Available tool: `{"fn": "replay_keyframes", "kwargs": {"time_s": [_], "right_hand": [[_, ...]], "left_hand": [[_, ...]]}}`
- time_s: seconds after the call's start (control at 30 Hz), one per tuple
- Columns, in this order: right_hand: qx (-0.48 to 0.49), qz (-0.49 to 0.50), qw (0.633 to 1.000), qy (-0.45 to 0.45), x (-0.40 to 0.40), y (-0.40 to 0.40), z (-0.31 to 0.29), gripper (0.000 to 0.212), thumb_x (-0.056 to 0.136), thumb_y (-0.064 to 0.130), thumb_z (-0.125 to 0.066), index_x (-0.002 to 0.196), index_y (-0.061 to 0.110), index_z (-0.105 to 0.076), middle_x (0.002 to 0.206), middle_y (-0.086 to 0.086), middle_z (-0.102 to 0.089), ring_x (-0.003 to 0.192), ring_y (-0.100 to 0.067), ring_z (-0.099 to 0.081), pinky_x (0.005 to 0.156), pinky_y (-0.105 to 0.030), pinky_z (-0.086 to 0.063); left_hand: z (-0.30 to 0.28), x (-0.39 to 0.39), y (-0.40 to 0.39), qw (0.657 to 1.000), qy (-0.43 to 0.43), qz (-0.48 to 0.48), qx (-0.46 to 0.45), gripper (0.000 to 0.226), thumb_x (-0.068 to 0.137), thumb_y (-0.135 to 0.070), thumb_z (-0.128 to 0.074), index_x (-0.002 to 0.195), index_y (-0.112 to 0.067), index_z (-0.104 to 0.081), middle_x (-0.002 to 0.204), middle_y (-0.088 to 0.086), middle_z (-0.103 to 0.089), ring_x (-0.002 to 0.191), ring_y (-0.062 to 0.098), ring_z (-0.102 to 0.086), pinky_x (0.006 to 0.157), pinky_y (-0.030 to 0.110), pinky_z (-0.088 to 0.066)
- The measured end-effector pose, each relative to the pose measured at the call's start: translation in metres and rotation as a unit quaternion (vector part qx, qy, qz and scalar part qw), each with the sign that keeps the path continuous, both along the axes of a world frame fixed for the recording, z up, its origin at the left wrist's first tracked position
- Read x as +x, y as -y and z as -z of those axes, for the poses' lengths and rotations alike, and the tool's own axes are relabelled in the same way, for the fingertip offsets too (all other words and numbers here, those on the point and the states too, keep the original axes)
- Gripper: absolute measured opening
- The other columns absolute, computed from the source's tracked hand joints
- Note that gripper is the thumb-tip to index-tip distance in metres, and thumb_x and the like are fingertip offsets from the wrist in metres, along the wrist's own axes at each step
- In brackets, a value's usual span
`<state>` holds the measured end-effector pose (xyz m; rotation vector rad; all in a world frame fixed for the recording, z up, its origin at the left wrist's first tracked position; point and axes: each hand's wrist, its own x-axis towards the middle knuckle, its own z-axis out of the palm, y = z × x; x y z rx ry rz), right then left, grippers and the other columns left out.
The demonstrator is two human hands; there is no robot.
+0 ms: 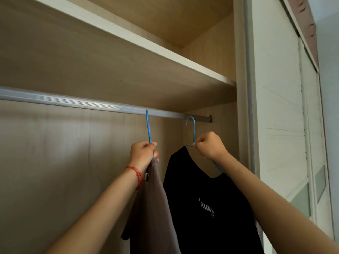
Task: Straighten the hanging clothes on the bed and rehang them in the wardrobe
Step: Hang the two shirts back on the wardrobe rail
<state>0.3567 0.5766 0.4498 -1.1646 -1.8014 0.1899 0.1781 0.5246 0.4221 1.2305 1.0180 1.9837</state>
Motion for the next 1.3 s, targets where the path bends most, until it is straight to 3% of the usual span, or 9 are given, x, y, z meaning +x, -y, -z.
{"fn": "replay_keyframes", "kwargs": {"time_s": [0.2,0.33,0.43,0.57,0.7,0.8,0.97,1.13,1.3], "right_hand": [[0.015,0.001,0.999,0.032,-0.002,-0.045,-0.035,0.022,0.086,0.007,-0.054,0.092,-0.01,-0.068,0.094,-0.019,-0.07,0.09,-0.032,-0.064,0.083,-0.044,-0.054],[-0.001,-0.021,0.999,0.029,-0.002,-0.071,-0.054,0.024,0.087,0.006,-0.053,0.091,-0.015,-0.065,0.081,-0.019,-0.065,0.077,-0.029,-0.06,0.07,-0.036,-0.048],[0.006,-0.022,0.999,0.029,-0.006,-0.09,-0.062,0.022,0.087,0.007,-0.054,0.074,-0.008,-0.064,0.075,-0.016,-0.061,0.072,-0.028,-0.058,0.066,-0.035,-0.047],[0.031,-0.023,0.999,0.025,-0.016,-0.11,-0.07,0.024,0.087,0.009,-0.055,0.075,-0.009,-0.064,0.077,-0.018,-0.062,0.076,-0.031,-0.062,0.072,-0.039,-0.051],[0.035,-0.043,0.998,0.02,-0.028,-0.129,-0.074,0.022,0.088,0.009,-0.055,0.079,-0.008,-0.066,0.09,-0.027,-0.066,0.086,-0.037,-0.063,0.084,-0.046,-0.052],[0.038,-0.044,0.998,0.021,-0.036,-0.141,-0.073,0.018,0.088,0.01,-0.056,0.074,0.001,-0.062,0.082,-0.022,-0.06,0.084,-0.036,-0.06,0.086,-0.044,-0.051],[0.035,-0.045,0.998,0.005,-0.049,-0.161,-0.061,0.018,0.085,0.01,-0.057,0.074,-0.003,-0.064,0.081,-0.021,-0.06,0.095,-0.037,-0.062,0.072,-0.033,-0.047],[0.054,-0.016,0.998,-0.012,-0.052,-0.171,-0.053,0.037,0.082,0.008,-0.059,0.047,0.008,-0.046,0.063,-0.018,-0.051,0.073,-0.029,-0.054,0.062,-0.028,-0.035],[0.048,-0.02,0.999,-0.006,-0.057,-0.171,-0.065,0.019,0.083,0.011,-0.059,0.071,-0.001,-0.066,0.086,-0.024,-0.065,0.092,-0.035,-0.063,0.069,-0.033,-0.045]], "left_hand": [[-0.036,0.007,-0.04,0.998,-0.048,-0.025,0.026,0.031,0.091,-0.001,-0.048,0.06,-0.008,-0.049,0.024,-0.004,-0.038,0.023,0.004,-0.034,0.04,0.016,-0.034],[-0.055,0.008,-0.064,0.998,-0.041,-0.029,0.039,0.028,0.091,-0.002,-0.048,0.065,-0.009,-0.052,0.024,-0.005,-0.04,0.023,0.004,-0.036,0.041,0.016,-0.036],[-0.059,0.003,-0.085,0.997,-0.046,-0.052,0.037,0.027,0.091,-0.002,-0.048,0.066,-0.009,-0.054,0.024,-0.006,-0.04,0.023,0.003,-0.036,0.052,0.025,-0.035],[-0.06,-0.007,-0.111,0.995,-0.044,-0.082,0.034,0.027,0.09,-0.002,-0.05,0.065,-0.01,-0.055,0.025,-0.006,-0.042,0.025,0.004,-0.038,0.055,0.026,-0.037],[-0.061,-0.022,-0.131,0.991,-0.05,-0.122,0.029,0.03,0.09,-0.004,-0.051,0.061,-0.009,-0.056,0.026,-0.007,-0.043,0.045,0.018,-0.041,0.058,0.026,-0.036],[-0.06,-0.034,-0.139,0.988,-0.048,-0.143,0.016,0.031,0.09,-0.003,-0.051,0.059,-0.008,-0.054,0.03,-0.006,-0.045,0.049,0.02,-0.04,0.058,0.026,-0.037],[-0.05,-0.041,-0.147,0.985,-0.073,-0.157,-0.007,0.03,0.089,-0.003,-0.051,0.06,-0.007,-0.055,0.024,-0.006,-0.043,0.048,0.02,-0.041,0.056,0.025,-0.038],[-0.035,-0.041,-0.151,0.987,-0.071,-0.143,-0.015,0.026,0.089,-0.004,-0.052,0.065,-0.009,-0.06,0.027,-0.007,-0.044,0.046,0.018,-0.042,0.054,0.025,-0.038],[-0.037,-0.046,-0.153,0.988,-0.064,-0.138,-0.023,0.024,0.089,-0.003,-0.053,0.066,-0.007,-0.06,0.026,-0.006,-0.044,0.038,0.013,-0.043,0.052,0.022,-0.038]]}}
